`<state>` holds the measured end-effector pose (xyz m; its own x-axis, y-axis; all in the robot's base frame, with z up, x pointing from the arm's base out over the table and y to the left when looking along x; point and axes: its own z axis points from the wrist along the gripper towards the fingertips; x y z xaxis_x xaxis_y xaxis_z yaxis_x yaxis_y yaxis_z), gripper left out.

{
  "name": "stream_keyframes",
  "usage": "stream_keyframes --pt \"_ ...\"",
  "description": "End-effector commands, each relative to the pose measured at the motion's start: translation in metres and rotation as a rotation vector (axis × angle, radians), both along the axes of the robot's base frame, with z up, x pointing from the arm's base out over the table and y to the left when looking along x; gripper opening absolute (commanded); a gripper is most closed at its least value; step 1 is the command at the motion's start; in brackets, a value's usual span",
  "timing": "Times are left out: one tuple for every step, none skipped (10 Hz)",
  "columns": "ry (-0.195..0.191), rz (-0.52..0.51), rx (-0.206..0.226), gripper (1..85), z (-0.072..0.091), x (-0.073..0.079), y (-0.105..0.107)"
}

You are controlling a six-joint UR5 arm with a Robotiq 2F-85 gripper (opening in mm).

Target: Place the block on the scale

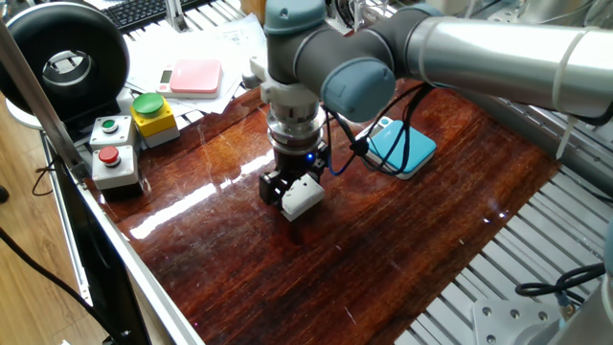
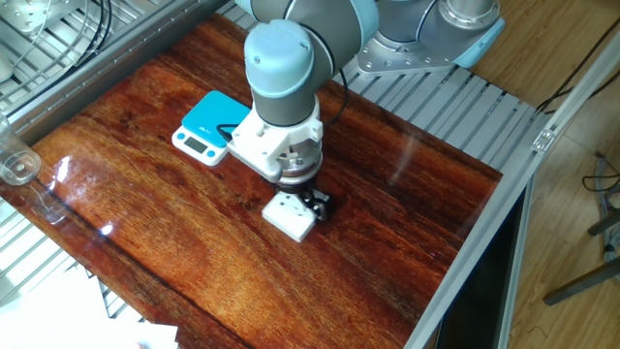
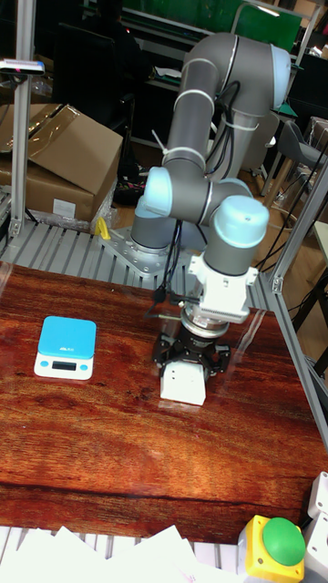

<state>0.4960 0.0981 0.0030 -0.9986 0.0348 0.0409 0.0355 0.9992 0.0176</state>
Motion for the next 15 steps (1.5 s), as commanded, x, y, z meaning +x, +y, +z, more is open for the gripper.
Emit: stream_keyframes --pt "0.004 -0.013 -0.019 1.0 0.014 0.002 -0.008" --pt "0.006 0.042 -0.033 1.0 0.02 0.003 -0.032" --pt "0.022 0.092 -0.032 1.0 0.032 0.001 -0.05" --pt "0.036 0.144 -0.03 1.0 0.046 -0.002 -0.068" --pt "0.047 0.179 -0.025 1.0 0.056 -0.006 -0.078" --pt "0.046 0.209 -0.025 1.0 0.059 -0.009 -0.083" --pt "0.048 0.233 -0.011 1.0 0.058 -0.011 -0.078" --pt "0.07 0.185 0.042 1.0 0.059 -0.018 -0.064" --pt "0.078 0.115 0.02 1.0 0.059 -0.019 -0.069" --pt "0.072 0.009 0.001 1.0 0.059 -0.016 -0.071" --pt "0.059 -0.052 -0.037 1.0 0.059 -0.013 -0.08" --pt "0.026 -0.068 -0.026 1.0 0.058 -0.004 -0.077" --pt "0.016 -0.056 -0.036 1.0 0.058 -0.002 -0.08" --pt "0.03 0.006 -0.059 1.0 0.062 -0.002 -0.106" --pt "0.043 0.042 -0.043 1.0 0.071 -0.001 -0.129"
